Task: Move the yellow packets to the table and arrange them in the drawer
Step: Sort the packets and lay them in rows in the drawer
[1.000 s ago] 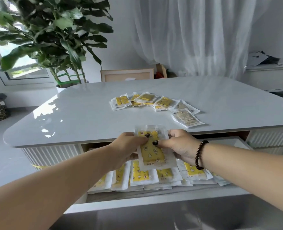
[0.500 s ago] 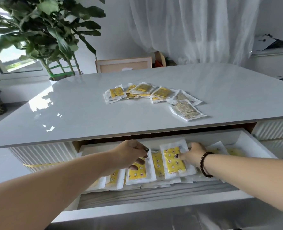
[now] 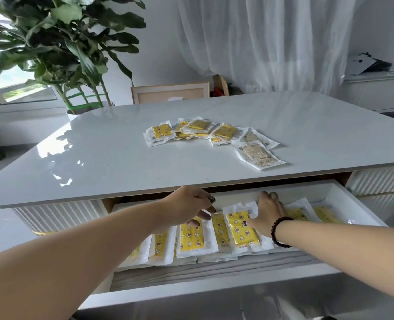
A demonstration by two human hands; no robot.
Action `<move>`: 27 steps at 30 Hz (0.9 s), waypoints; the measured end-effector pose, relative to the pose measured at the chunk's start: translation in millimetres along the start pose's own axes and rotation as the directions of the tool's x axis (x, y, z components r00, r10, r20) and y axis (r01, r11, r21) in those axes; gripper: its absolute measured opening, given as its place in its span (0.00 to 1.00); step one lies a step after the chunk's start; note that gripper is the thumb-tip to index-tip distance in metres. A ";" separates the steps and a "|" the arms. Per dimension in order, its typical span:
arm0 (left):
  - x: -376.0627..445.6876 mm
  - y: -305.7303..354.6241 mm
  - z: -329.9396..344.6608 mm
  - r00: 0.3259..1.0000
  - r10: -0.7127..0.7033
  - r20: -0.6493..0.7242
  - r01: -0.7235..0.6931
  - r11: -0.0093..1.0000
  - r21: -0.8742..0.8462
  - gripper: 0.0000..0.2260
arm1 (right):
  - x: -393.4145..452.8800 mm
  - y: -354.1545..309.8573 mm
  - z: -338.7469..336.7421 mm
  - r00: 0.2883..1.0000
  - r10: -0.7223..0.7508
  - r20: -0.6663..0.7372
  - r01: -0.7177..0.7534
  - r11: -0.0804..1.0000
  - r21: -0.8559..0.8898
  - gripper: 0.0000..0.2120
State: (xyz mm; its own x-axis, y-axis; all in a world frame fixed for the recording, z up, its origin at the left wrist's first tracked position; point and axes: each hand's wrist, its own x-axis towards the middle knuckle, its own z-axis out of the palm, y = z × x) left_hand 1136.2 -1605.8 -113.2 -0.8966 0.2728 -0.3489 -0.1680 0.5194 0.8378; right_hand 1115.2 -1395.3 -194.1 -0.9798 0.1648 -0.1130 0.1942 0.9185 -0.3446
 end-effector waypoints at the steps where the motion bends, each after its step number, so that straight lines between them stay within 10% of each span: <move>1: -0.7 2.5 -0.7 1.000 0.008 -0.007 -0.008 1.000 -0.011 0.06 | -3.0 -3.3 -3.6 0.999 -0.031 -0.012 0.031 0.999 -0.016 0.27; 9: -9.1 19.6 -13.1 0.987 0.112 -0.119 -0.122 0.989 -0.080 0.08 | -31.5 -62.5 -99.7 0.891 -0.447 -0.077 0.434 0.890 -0.137 0.07; 13: -11.6 26.2 -21.5 0.977 0.124 -0.171 -0.147 0.980 -0.130 0.09 | 2.3 -62.0 -124.5 0.884 -0.344 -0.317 0.307 0.938 -0.160 0.08; 17: -13.9 31.8 -27.3 0.967 0.149 -0.209 -0.184 0.970 -0.161 0.09 | 24.9 -43.2 -111.5 0.974 -0.187 -0.129 0.138 0.937 -0.319 0.30; 22: -17.0 37.8 -29.5 0.958 0.176 -0.225 -0.219 0.959 -0.180 0.10 | 20.2 -47.5 -115.5 0.960 -0.252 -0.120 0.161 0.850 -0.501 0.22; 24: -16.3 38.1 -31.1 0.959 0.166 -0.229 -0.212 0.958 -0.195 0.09 | 20.3 -50.2 -125.8 0.954 -0.260 -0.149 0.182 0.897 -0.402 0.22; 27: -12.4 35.1 -36.4 0.952 0.146 -0.269 -0.196 0.966 -0.169 0.16 | 15.6 -57.3 -140.3 0.983 -0.166 -0.083 0.184 0.931 0.316 0.06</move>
State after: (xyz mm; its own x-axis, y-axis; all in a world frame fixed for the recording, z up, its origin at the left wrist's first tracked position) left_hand 1126.5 -1620.4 -64.1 -0.9883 0.1176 -0.0966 -0.0558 0.3108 0.9488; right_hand 1082.3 -1395.0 -45.4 -0.9990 0.0390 0.0239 0.0149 0.7713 -0.6364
